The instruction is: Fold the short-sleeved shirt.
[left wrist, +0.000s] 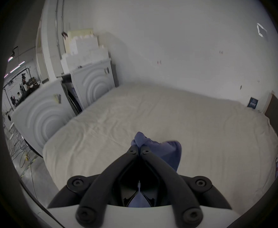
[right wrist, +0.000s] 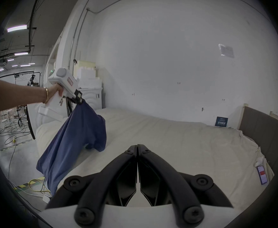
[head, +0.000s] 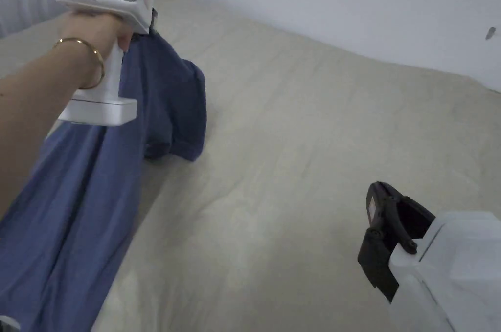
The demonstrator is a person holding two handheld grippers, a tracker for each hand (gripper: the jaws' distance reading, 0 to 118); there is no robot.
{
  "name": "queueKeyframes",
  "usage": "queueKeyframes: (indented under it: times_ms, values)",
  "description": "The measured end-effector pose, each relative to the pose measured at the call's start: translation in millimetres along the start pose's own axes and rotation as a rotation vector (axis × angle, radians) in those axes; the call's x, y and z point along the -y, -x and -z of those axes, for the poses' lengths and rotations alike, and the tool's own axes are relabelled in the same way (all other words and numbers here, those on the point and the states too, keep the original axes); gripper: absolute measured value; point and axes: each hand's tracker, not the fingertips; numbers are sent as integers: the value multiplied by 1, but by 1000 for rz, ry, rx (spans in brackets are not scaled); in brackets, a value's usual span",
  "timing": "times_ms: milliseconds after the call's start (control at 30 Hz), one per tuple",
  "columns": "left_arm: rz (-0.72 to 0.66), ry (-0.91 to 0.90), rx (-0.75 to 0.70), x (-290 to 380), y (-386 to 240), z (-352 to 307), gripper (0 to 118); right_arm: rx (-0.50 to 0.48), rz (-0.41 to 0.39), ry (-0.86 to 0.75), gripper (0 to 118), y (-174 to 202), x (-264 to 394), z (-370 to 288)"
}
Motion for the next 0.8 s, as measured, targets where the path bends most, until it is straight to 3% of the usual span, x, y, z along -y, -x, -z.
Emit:
queueKeyframes:
  times_ms: [267,400,433,800]
  values:
    - [60,-259,84,-63,-28,-152,0,74,52,-97,0,-14,-7,-80]
    - [77,-369,186,-89,-60,-210,0,126,62,-129,0,-15,-9,-72]
    - [73,-392,209,-94,-67,-223,0,143,58,-137,0,-32,-19,-137]
    - [102,-497,549,-109,-187,-309,0,333,71,-163,0,-70,-18,-227]
